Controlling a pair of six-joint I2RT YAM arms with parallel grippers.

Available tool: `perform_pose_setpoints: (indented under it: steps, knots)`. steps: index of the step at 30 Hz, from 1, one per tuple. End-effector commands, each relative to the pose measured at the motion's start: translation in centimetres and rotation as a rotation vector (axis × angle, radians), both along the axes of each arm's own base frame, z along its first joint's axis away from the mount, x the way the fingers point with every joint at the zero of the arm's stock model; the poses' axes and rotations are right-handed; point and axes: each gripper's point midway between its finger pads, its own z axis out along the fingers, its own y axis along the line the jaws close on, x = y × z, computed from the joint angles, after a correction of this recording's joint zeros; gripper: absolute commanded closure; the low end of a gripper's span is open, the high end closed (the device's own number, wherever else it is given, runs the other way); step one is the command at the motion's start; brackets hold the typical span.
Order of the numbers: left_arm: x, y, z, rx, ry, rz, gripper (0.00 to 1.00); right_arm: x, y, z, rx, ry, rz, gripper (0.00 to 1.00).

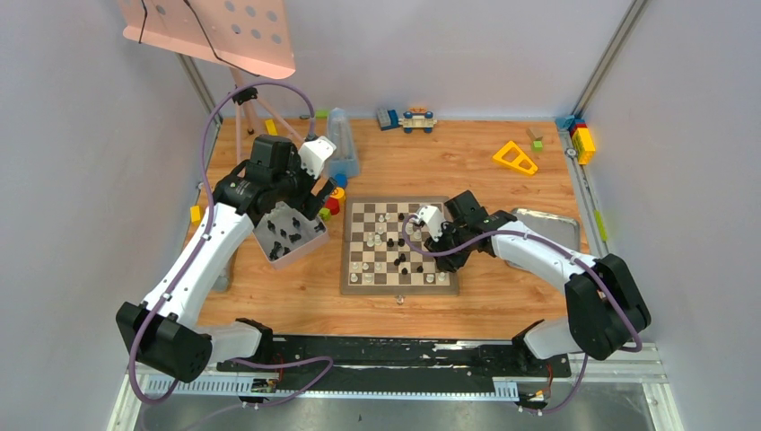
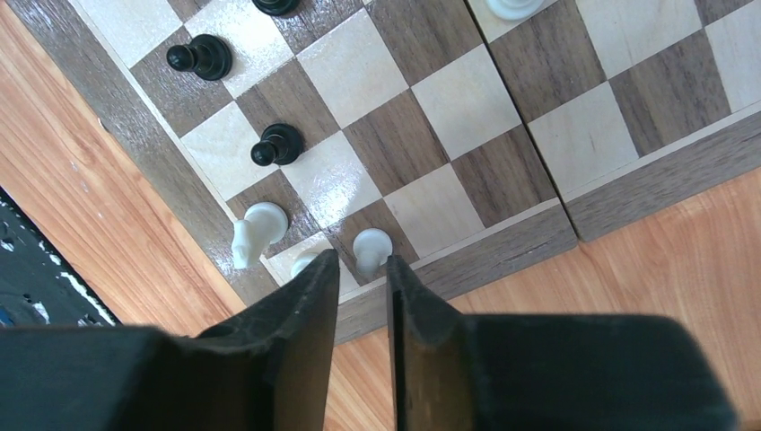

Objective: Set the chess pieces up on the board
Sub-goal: Place the chess piece on the chessboard.

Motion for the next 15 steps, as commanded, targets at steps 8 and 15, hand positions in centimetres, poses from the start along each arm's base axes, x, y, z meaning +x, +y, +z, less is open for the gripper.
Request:
perform_pose_setpoints:
  steps: [8,15]
  knots:
    - [0.0,0.1,1.3,-0.012,-0.048,-0.009,0.00,2.4,1.8,3.2,0.065,-0.081,-0.012,0.47]
    - [-0.1,0.0,1.3,-0.012,-0.048,-0.011,0.00,5.9,3.2,5.1,0.075,-0.149,-0.051,0.44]
